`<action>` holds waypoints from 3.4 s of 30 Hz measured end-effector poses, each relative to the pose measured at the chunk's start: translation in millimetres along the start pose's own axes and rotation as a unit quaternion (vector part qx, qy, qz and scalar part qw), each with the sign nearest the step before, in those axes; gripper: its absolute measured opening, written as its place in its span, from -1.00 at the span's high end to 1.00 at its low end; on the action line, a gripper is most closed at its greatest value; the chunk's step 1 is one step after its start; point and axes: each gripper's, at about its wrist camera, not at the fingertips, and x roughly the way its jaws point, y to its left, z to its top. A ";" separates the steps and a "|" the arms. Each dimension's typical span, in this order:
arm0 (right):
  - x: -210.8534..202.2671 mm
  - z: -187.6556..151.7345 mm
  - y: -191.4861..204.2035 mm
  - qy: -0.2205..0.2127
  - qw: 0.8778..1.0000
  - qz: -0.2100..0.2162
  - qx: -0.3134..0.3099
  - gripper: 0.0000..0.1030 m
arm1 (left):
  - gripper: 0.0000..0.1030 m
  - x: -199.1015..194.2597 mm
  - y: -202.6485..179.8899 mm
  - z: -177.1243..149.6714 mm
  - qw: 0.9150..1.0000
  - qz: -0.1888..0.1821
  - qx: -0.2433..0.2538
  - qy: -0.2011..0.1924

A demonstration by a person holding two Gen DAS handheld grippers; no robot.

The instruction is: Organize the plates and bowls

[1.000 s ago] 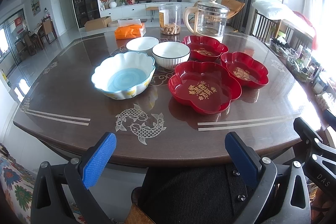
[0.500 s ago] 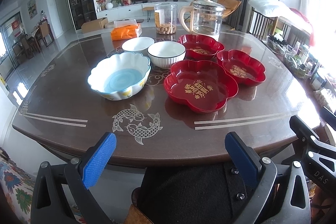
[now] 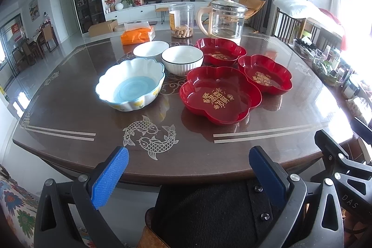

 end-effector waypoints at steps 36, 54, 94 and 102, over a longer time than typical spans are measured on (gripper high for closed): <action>3.7 -5.2 -2.9 0.003 1.000 -0.021 0.009 -0.88 | -0.99 6.0 3.5 -4.6 1.000 -0.002 -0.008 0.005; 10.1 -6.0 -10.4 0.024 0.998 -0.049 0.022 -0.88 | -0.99 18.2 3.0 -9.9 0.999 0.001 -0.002 0.042; 139.5 52.8 -58.9 0.213 0.941 0.232 0.121 -0.88 | -0.98 138.5 30.1 58.1 0.981 -0.070 -0.061 0.171; 218.1 83.7 -22.3 0.284 0.922 0.244 0.102 -0.86 | -0.43 199.6 18.0 83.6 0.972 -0.056 -0.065 0.221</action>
